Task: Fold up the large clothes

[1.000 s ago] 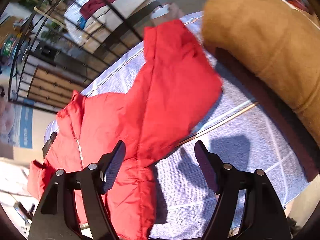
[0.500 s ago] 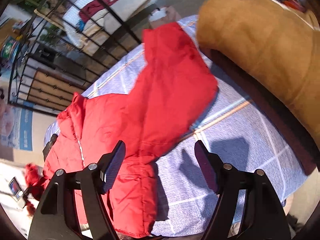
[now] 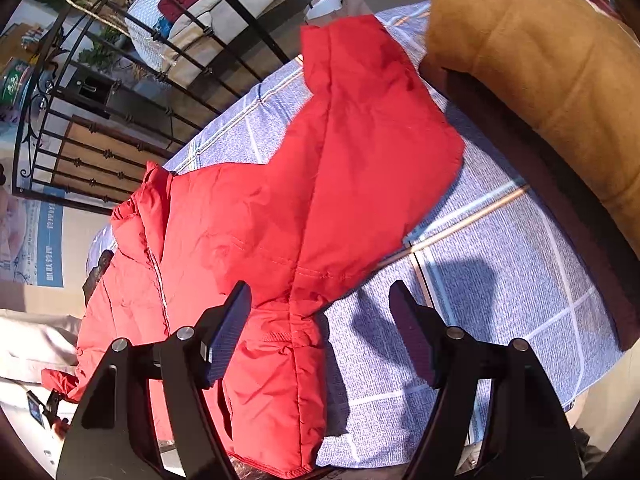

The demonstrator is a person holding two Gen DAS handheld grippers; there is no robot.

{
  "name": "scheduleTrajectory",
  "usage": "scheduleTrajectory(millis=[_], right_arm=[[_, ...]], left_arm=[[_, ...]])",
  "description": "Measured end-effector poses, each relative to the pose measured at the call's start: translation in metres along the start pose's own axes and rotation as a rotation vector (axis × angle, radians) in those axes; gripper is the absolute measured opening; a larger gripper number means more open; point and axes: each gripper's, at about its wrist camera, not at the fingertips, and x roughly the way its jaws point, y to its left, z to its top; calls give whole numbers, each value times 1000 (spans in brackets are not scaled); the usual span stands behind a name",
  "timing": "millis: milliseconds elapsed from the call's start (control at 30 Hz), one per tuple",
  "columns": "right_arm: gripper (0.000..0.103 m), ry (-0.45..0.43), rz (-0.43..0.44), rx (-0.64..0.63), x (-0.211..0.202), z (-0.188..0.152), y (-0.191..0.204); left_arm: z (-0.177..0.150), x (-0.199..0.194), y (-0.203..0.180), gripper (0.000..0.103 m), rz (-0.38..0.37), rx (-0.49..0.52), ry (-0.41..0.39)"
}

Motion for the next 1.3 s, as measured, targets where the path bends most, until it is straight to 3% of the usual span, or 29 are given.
scheduleTrajectory(millis=[200,267,467,733,900,967,1033,1133,1300], right_arm=[[71,-30,-45,-61,3,32,17],[71,-29,-96,-82,9,53,25],[71,-16,-163,-53,42,113,31],[71,-19,-303,51,90,163,9],[71,-3,-317,56,106,165,0],[62,-3,-329,15,111,163,1],[39,3,-346,-34,115,158,2],[18,-7,-361,-86,114,152,4],[9,-86,-299,-125,83,143,28]], left_arm=[[-45,-70,-69,91,-164,188,-101],[-63,-84,-103,92,-261,257,-80],[-133,-106,-188,92,-429,387,49],[-204,-129,-221,92,-438,515,112],[-218,-125,-218,92,-425,523,157],[-223,-125,-223,92,-415,535,157],[-227,-129,-228,92,-421,554,154],[-233,-137,-238,92,-443,585,146],[-244,-145,-250,92,-473,619,139]])
